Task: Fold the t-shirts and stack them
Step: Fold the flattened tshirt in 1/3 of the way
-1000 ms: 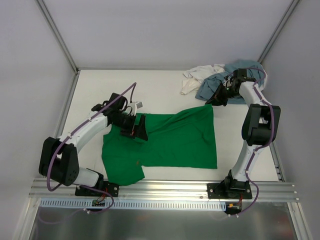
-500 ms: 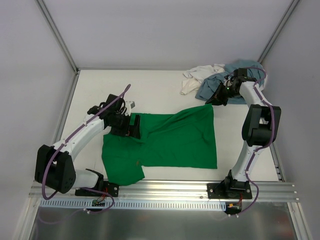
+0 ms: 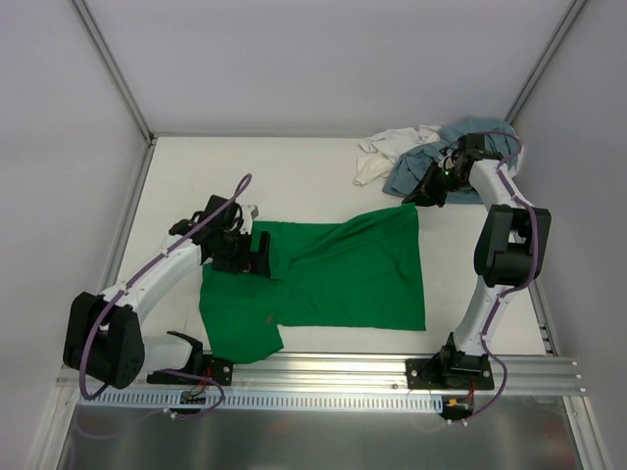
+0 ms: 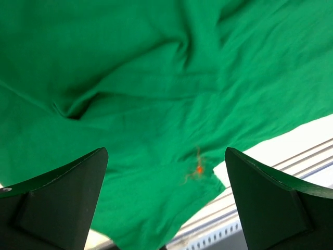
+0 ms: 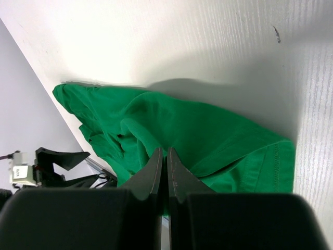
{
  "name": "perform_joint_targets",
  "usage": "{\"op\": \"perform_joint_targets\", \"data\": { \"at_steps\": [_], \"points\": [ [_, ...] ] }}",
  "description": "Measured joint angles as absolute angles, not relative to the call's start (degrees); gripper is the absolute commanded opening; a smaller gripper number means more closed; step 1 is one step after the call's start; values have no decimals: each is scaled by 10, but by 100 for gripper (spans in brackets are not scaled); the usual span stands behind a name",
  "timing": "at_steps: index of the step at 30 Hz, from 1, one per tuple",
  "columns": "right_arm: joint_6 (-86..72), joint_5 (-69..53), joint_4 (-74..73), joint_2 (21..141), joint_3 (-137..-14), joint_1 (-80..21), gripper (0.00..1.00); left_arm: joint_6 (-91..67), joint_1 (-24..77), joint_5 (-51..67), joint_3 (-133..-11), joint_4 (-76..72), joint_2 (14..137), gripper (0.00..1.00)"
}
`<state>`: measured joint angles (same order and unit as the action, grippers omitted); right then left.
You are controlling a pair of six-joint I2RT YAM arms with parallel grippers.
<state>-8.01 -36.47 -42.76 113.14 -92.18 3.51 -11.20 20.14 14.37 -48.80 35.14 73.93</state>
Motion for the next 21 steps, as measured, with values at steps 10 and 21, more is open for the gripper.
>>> {"op": "perform_joint_targets", "data": {
  "at_steps": [10,21],
  "points": [
    [-69,-362,-429,1099,-904,35,1,-132,201,133,-596,292,716,99],
    [-37,-332,-454,1114,-913,35,0,-148,201,156,-686,281,731,99]
  ]
}}
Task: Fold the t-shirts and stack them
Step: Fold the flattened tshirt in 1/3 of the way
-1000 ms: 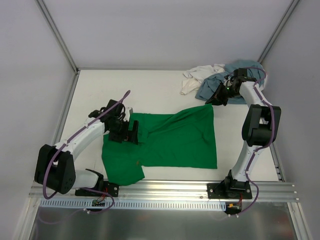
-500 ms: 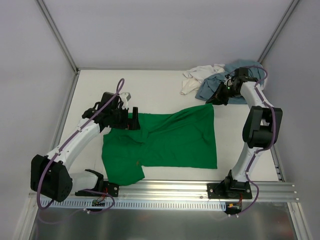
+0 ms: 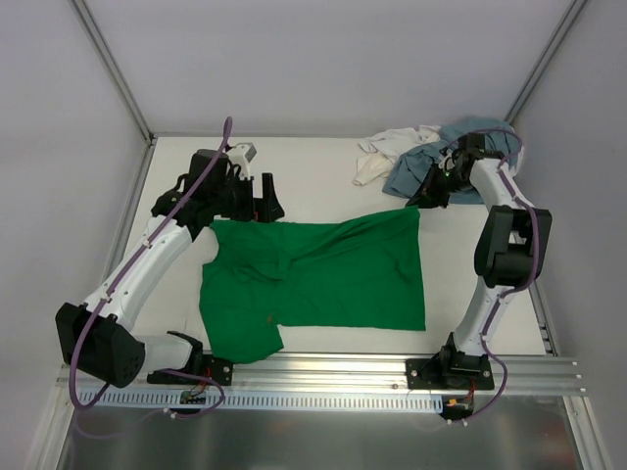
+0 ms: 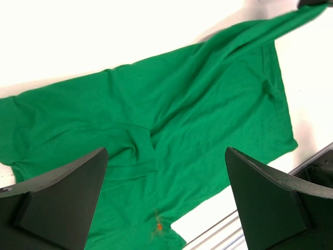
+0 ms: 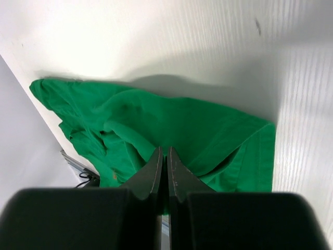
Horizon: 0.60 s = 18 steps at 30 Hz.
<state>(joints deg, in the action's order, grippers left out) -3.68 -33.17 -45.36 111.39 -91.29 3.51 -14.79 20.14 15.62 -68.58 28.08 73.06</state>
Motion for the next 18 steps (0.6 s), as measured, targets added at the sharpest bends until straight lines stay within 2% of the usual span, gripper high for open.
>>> {"op": "perform_joint_targets", "data": {
  "at_steps": [7,14,15,17,18],
  "points": [
    [-38,-330,-455,1224,-1023,35,0,-162,201,175,-686,283,730,99],
    [-67,-340,-421,1275,-1030,35,2,-171,201,180,-686,297,720,99],
    [-72,-343,-414,1280,-1030,35,14,-172,201,180,-687,299,718,99],
    [-83,-349,-398,1287,-1030,35,27,-172,201,181,-688,301,715,99],
    [-87,-351,-391,1289,-1030,35,37,-172,201,181,-690,302,714,99]
  ]
}}
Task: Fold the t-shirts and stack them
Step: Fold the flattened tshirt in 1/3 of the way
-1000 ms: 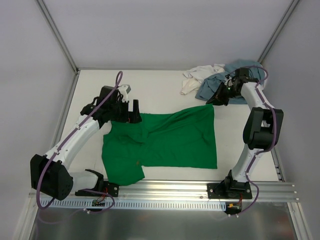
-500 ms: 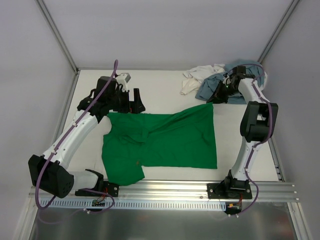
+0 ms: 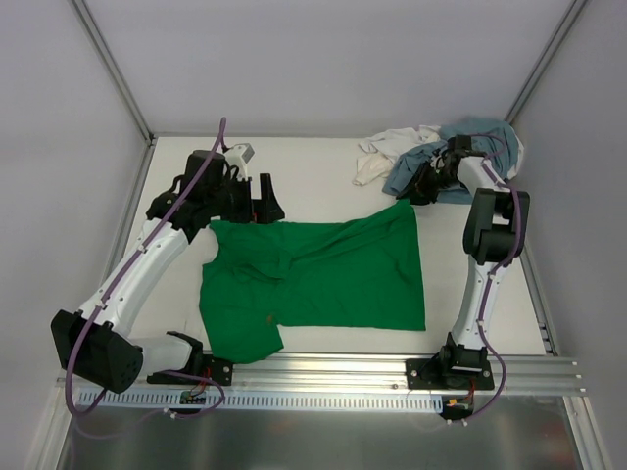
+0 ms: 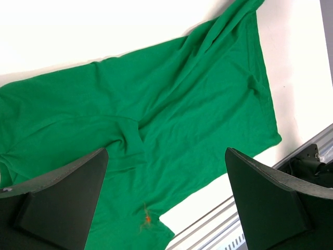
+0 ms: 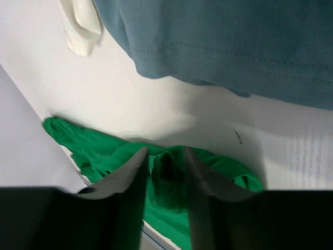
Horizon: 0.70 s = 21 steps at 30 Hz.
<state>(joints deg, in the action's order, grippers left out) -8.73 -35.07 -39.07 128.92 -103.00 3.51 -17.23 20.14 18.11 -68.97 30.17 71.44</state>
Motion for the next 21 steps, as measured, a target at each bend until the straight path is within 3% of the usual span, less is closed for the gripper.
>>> {"op": "perform_joint_targets", "data": {
  "at_steps": [1,3,7,8,9,21],
  "points": [
    [-92,-353,-383,1290,-1030,35,44,-173,201,182,-691,303,714,99],
    [-100,-356,-365,1290,-1031,35,39,-173,201,184,-692,305,712,99],
    [-116,-365,-341,1291,-1037,35,18,-172,201,189,-696,311,712,98],
    [-121,-367,-336,1291,-1039,35,6,-172,201,189,-697,312,712,99],
    [-123,-369,-332,1291,-1039,35,2,-172,201,190,-698,313,712,99],
    [-125,-374,-331,1290,-1039,35,1,-172,201,195,-703,320,721,99]
  ]
}}
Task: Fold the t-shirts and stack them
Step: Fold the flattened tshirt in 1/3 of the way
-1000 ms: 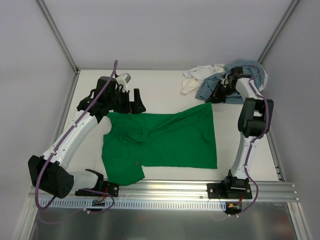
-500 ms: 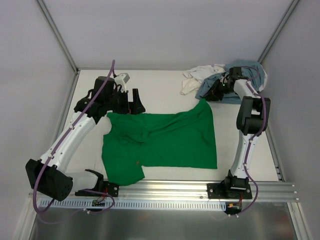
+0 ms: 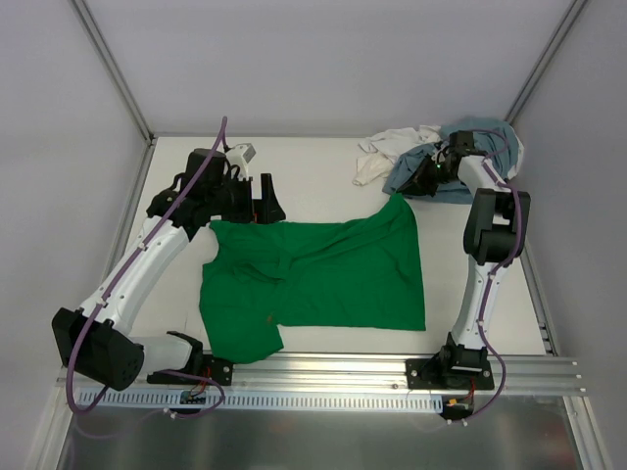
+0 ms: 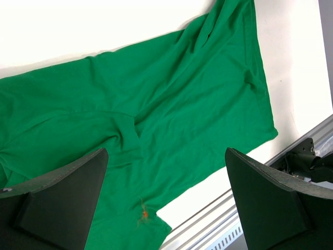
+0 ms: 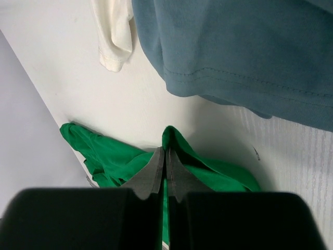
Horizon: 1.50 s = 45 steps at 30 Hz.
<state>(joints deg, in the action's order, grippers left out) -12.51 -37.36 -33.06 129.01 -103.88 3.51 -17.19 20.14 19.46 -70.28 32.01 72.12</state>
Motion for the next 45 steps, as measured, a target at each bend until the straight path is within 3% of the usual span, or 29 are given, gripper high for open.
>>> {"op": "perform_joint_targets", "data": {
  "at_steps": [17,45],
  "points": [
    [-50,-364,-406,1080,-857,35,1,-172,201,209,-703,305,722,99],
    [-14,-309,-456,898,-645,56,0,-159,201,210,-722,314,703,99]
  ]
}}
